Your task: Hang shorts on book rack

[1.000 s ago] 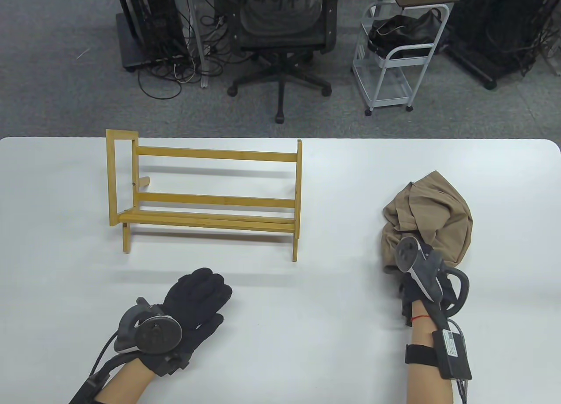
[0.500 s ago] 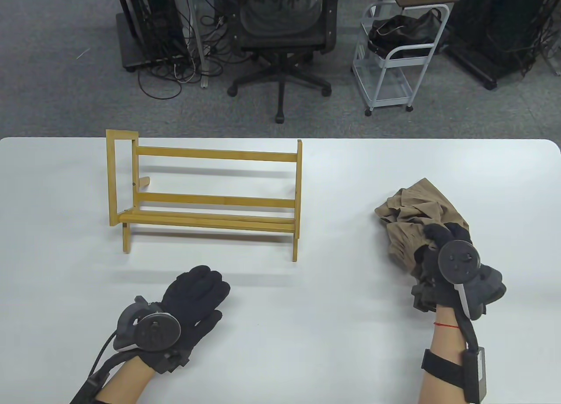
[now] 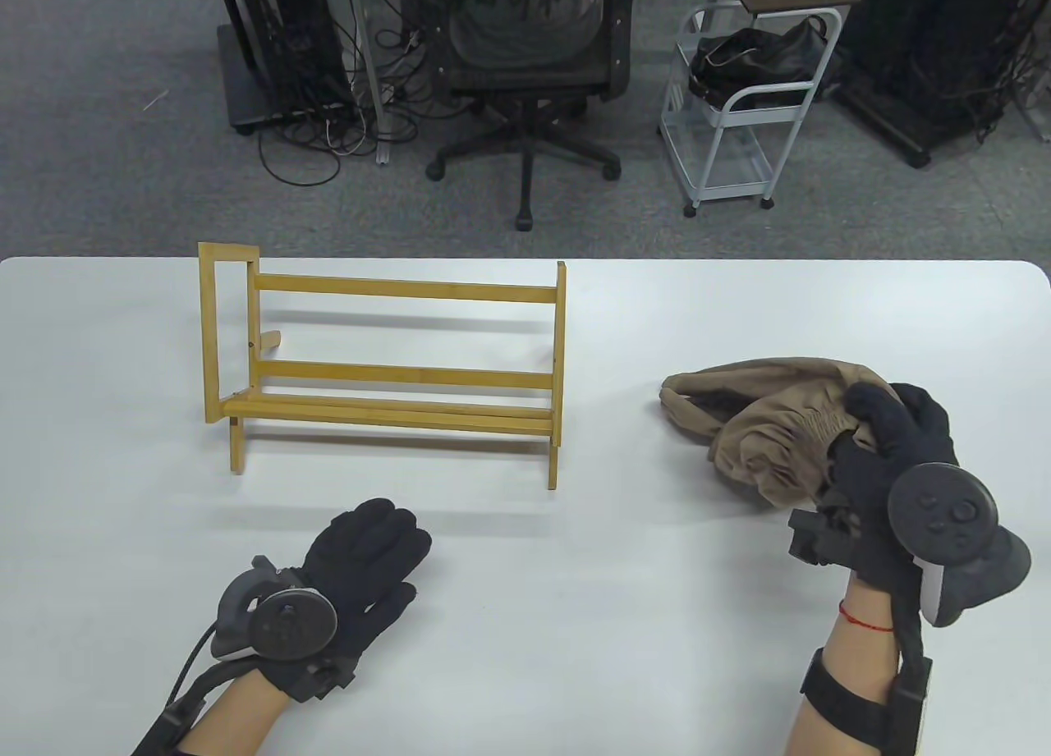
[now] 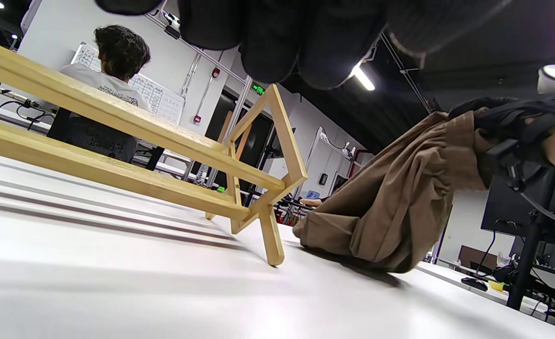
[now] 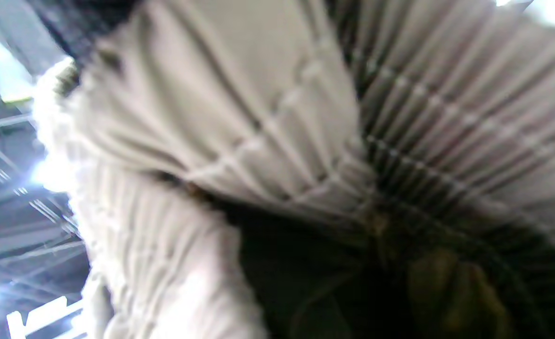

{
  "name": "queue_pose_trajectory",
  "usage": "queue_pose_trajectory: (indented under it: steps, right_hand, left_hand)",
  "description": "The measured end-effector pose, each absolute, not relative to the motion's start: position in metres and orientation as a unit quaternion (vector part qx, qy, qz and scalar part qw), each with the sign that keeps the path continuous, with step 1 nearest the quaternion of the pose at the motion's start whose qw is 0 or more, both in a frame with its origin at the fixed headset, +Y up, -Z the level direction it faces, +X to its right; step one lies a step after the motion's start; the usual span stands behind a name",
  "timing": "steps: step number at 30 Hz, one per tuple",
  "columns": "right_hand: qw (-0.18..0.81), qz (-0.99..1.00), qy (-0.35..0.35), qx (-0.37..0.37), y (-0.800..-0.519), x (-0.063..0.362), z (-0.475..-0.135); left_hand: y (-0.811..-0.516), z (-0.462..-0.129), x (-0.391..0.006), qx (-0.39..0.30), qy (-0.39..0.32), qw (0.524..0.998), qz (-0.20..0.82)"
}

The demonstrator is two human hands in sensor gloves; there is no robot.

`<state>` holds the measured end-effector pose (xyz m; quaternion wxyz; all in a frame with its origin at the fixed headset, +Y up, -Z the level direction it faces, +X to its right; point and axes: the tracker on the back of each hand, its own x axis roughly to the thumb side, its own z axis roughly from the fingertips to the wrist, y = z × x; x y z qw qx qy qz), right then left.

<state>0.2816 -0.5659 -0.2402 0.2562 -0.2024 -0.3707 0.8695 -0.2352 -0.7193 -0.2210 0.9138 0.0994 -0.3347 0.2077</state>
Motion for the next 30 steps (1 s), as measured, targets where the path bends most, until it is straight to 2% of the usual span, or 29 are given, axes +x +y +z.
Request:
queue_pose_trajectory:
  steps: [6, 13, 24, 30]
  right_hand:
    - [0.280, 0.845, -0.420, -0.177, -0.538, 0.269, -0.221]
    - [0.288, 0.825, -0.466, -0.135, -0.518, 0.257, -0.197]
    - [0.318, 0.825, -0.462, -0.068, -0.508, 0.236, -0.180]
    - [0.327, 0.831, -0.447, -0.045, -0.507, 0.223, -0.182]
  left_hand:
    - [-0.718, -0.221, -0.236, 0.105, -0.336, 0.913, 0.208]
    - [-0.721, -0.224, -0.239, 0.103, -0.331, 0.914, 0.210]
    - [-0.719, -0.224, -0.240, 0.108, -0.323, 0.917, 0.209]
    - [-0.717, -0.223, -0.241, 0.112, -0.320, 0.917, 0.210]
